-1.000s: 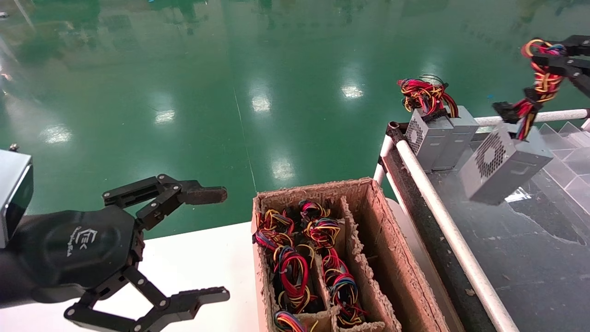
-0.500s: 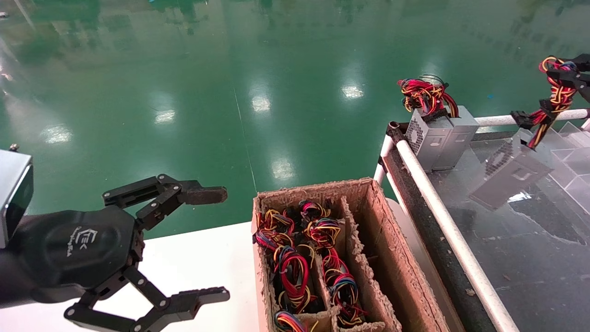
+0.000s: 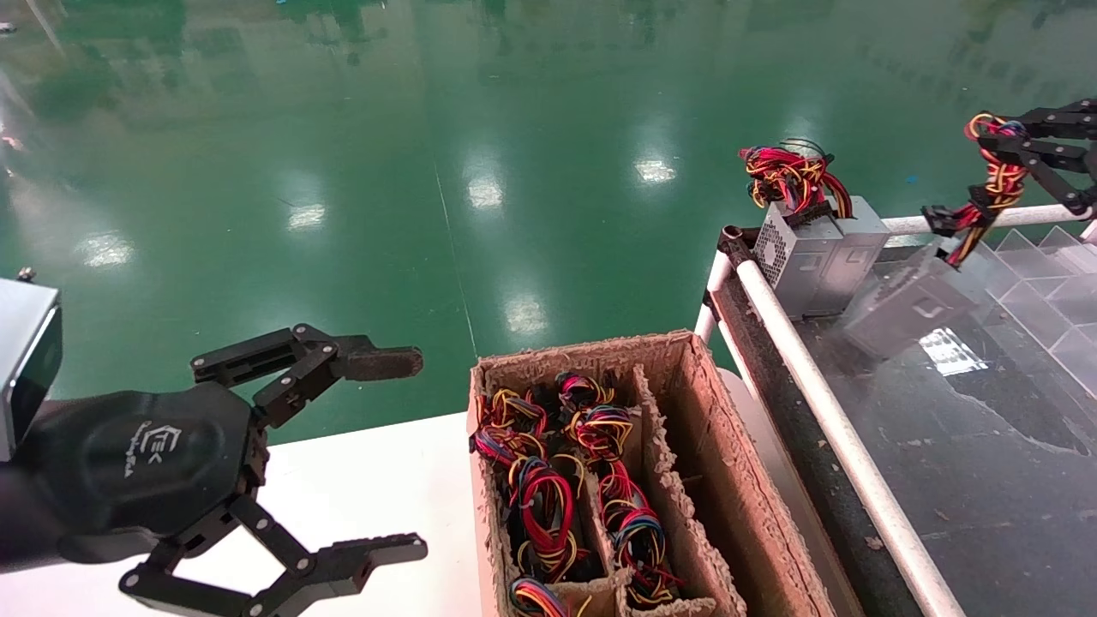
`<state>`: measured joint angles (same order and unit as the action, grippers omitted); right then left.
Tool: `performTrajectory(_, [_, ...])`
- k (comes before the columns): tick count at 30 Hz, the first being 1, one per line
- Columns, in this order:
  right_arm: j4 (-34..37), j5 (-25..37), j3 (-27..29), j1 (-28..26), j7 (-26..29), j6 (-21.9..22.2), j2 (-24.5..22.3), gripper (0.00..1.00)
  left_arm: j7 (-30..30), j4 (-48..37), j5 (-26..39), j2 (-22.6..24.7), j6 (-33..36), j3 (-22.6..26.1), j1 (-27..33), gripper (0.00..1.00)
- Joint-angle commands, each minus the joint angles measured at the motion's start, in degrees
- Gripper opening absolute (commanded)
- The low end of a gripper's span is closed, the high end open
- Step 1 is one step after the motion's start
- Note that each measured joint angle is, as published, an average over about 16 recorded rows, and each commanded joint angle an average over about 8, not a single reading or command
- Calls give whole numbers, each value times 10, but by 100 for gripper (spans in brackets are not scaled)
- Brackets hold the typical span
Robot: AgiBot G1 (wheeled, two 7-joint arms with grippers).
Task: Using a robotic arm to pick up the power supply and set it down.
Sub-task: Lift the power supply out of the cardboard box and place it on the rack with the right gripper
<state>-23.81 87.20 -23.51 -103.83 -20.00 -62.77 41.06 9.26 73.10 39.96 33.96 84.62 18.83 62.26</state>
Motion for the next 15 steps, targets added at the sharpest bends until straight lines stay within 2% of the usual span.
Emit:
performTrajectory(1, [18, 10, -6, -13, -10, 7, 11, 0, 0, 0, 0, 0, 0, 0, 0, 100])
performTrajectory(15, [138, 49, -27, -83, -67, 64, 88, 0, 0, 0, 0, 0, 0, 0, 0, 100])
